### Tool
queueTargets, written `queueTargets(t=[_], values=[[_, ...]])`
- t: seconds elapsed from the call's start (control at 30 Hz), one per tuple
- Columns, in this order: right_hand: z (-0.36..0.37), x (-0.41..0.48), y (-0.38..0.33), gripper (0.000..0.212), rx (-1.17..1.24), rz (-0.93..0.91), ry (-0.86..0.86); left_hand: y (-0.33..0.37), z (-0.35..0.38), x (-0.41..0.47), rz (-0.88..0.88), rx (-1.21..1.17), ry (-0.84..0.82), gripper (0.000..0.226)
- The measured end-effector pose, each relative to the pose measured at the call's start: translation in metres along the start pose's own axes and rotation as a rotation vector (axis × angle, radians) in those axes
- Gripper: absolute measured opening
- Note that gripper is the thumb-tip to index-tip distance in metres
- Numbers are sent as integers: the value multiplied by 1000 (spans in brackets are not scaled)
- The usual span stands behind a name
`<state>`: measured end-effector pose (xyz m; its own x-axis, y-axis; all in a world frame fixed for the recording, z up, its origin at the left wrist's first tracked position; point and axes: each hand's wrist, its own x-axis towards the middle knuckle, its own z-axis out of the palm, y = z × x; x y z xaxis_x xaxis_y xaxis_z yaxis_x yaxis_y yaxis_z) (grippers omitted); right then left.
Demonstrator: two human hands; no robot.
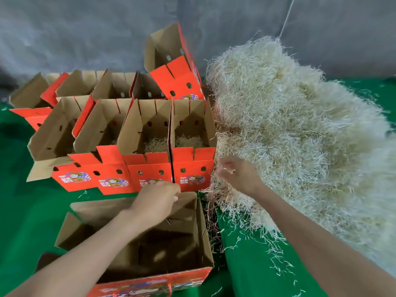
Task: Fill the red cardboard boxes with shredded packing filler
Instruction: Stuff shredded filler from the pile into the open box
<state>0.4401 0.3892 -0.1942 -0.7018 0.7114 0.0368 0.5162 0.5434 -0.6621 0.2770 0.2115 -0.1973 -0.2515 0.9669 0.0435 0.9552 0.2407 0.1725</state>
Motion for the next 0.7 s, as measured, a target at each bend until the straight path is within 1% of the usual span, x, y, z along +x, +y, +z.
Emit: queueTargets(t=[0.03,0.07,0.1,0.13,0.17,0.2,0.23,0.27,0.3,0.33,0.37,0.4,0.43,0.47,0.53,0.6,0.7], values=[[-11,5,16,48,-102,41,125,-1,0,4,7,40,-4,14],[-20,9,32,62,-229,105,172,-3,-2,7,6,67,-2,16],[-27,14,45,81,-354,186,146,-5,-3,9,-3,92,0,18],[-32,19,57,99,-443,257,84,-8,-4,11,-12,103,0,18],[-33,23,67,114,-487,301,21,-10,-5,13,-21,103,-5,18],[-32,26,75,123,-502,317,-33,-10,-6,15,-27,77,-10,17],[-27,29,82,127,-501,314,-86,-10,-5,18,-28,36,-12,13],[-20,30,87,127,-507,310,-133,-7,-5,20,-15,-22,-23,9],[-13,31,91,122,-527,318,-169,-4,-4,23,4,-75,-41,21],[-6,32,96,112,-551,332,-173,1,-3,26,26,-132,-67,36],[-1,33,101,96,-558,348,-154,8,-1,31,38,-186,-79,47],[1,33,105,79,-516,373,-121,16,0,36,53,-240,-63,52],[-1,35,107,66,-429,410,-85,25,0,43,46,-297,-44,53],[-6,36,108,61,-318,438,-42,33,1,52,32,-368,-8,52],[-22,40,103,65,-143,422,66,51,3,71,-31,-545,9,55],[-41,40,93,70,-25,366,187,66,2,90,-105,-696,-24,67],[-62,33,72,58,-6,206,392,88,-4,113,-209,-967,-116,97]])
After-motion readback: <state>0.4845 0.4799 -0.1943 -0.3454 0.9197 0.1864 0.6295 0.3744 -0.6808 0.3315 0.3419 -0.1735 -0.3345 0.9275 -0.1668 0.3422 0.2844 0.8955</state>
